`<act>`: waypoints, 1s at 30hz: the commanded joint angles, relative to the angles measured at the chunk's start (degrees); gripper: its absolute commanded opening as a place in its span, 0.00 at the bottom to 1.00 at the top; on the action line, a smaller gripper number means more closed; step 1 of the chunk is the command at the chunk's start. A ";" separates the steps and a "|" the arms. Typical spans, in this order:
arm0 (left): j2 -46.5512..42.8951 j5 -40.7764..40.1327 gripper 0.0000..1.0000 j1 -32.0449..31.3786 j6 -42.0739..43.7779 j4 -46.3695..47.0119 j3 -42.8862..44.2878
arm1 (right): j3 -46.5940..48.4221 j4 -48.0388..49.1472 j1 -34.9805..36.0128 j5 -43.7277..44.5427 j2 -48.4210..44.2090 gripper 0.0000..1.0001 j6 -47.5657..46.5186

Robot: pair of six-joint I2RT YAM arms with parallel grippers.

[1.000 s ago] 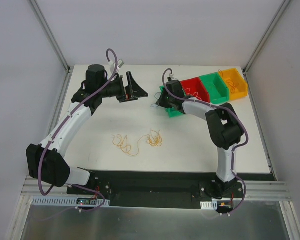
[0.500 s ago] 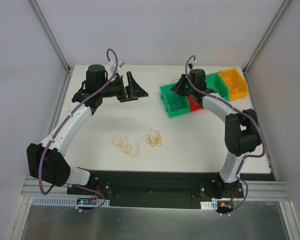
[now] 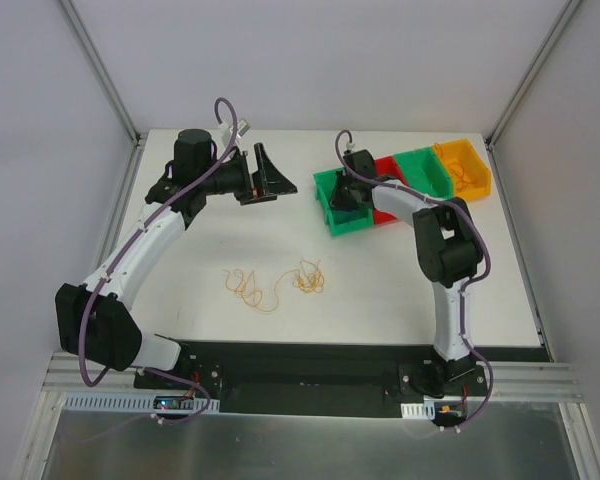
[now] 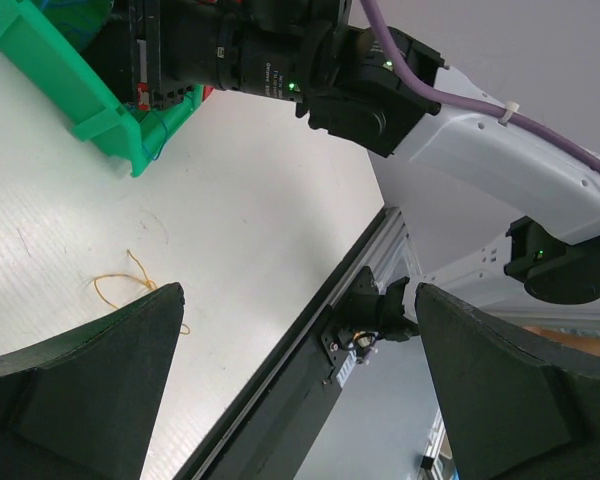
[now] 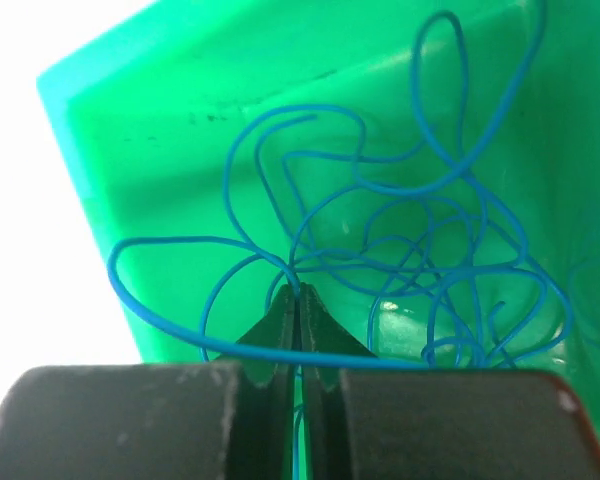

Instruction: Untangle the cables

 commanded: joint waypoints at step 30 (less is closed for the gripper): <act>-0.21 1.39 0.99 0.60 0.82 2.37 -0.18 | -21.51 6.75 5.50 15.18 -24.38 0.37 -9.96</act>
